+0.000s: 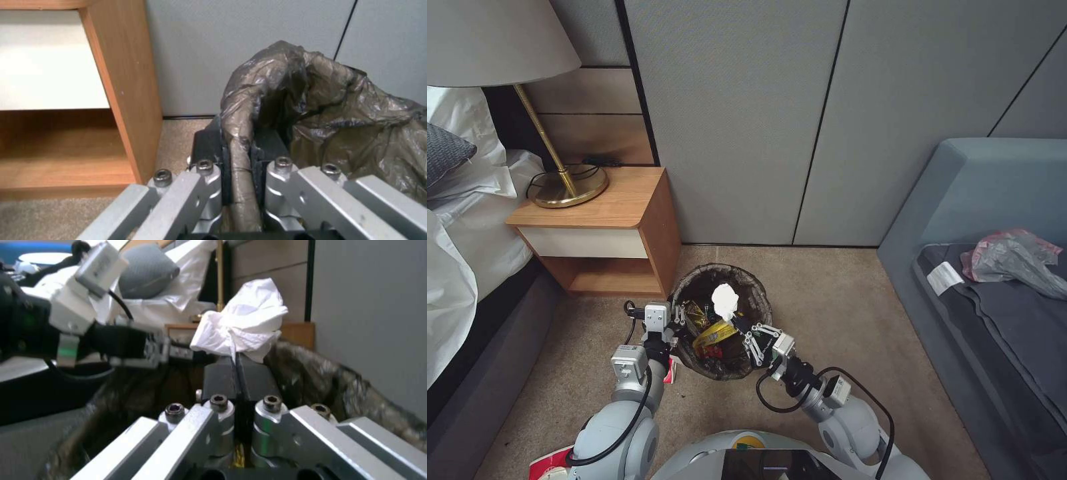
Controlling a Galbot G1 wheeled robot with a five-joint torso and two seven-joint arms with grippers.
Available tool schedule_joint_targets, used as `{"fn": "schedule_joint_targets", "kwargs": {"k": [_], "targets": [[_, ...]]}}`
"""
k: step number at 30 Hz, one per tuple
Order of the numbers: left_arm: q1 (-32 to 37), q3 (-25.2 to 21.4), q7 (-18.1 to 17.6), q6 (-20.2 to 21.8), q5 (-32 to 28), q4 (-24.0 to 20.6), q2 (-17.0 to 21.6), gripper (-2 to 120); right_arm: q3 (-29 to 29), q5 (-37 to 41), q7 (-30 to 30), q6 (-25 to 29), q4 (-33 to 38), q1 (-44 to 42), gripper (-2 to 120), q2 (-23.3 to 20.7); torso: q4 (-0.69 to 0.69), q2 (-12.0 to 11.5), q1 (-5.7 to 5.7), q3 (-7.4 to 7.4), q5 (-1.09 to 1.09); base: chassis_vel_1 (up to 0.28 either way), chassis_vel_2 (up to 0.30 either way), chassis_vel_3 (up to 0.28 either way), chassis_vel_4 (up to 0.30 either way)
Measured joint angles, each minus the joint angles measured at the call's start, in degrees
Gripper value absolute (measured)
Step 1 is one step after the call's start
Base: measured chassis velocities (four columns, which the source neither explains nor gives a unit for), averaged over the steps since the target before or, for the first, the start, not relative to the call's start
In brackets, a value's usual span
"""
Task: Pick up the trash bin, then pick up the garbage from the floor and place it into the trash bin.
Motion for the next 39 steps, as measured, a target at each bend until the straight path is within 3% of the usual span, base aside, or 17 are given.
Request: {"fn": "schedule_joint_targets", "kwargs": {"k": [6,7,9,15,22,25,30,39], "targets": [[0.0,0.0,0.0,0.0,0.0,0.0,0.0,7,-0.1,-0.2,0.0,0.1,-0.5,0.1,4,0.2,0.0,0.0,0.0,0.0,0.0,0.0,0.0,0.0,0.0],[0.0,0.0,0.0,0.0,0.0,0.0,0.0,7,-0.2,-0.5,0.1,0.1,-1.0,0.2,16,0.3,0.0,0.0,0.0,0.0,0.0,0.0,0.0,0.0,0.0],[0.0,0.0,0.0,0.0,0.0,0.0,0.0,7,-0.2,-0.6,0.2,0.1,-1.1,0.2,18,0.3,0.0,0.0,0.0,0.0,0.0,0.0,0.0,0.0,0.0],[0.0,0.0,0.0,0.0,0.0,0.0,0.0,7,-0.2,-1.3,0.6,0.0,-1.7,0.3,47,0.5,0.0,0.0,0.0,0.0,0.0,0.0,0.0,0.0,0.0],[0.0,0.0,0.0,0.0,0.0,0.0,0.0,7,-0.1,-1.5,0.7,0.0,-1.2,-0.1,68,0.3,0.0,0.0,0.0,0.0,0.0,0.0,0.0,0.0,0.0],[0.0,0.0,0.0,0.0,0.0,0.0,0.0,7,0.0,-1.6,0.8,0.0,-0.8,-0.4,85,0.2,0.0,0.0,0.0,0.0,0.0,0.0,0.0,0.0,0.0],[0.0,0.0,0.0,0.0,0.0,0.0,0.0,7,0.2,-1.7,0.9,0.0,0.0,-0.8,98,-0.1,0.0,0.0,0.0,0.0,0.0,0.0,0.0,0.0,0.0],[0.0,0.0,0.0,0.0,0.0,0.0,0.0,7,2.8,-0.2,4.8,0.6,9.5,-2.4,100,1.6,0.0,0.0,0.0,0.0,0.0,0.0,0.0,0.0,0.0]]}}
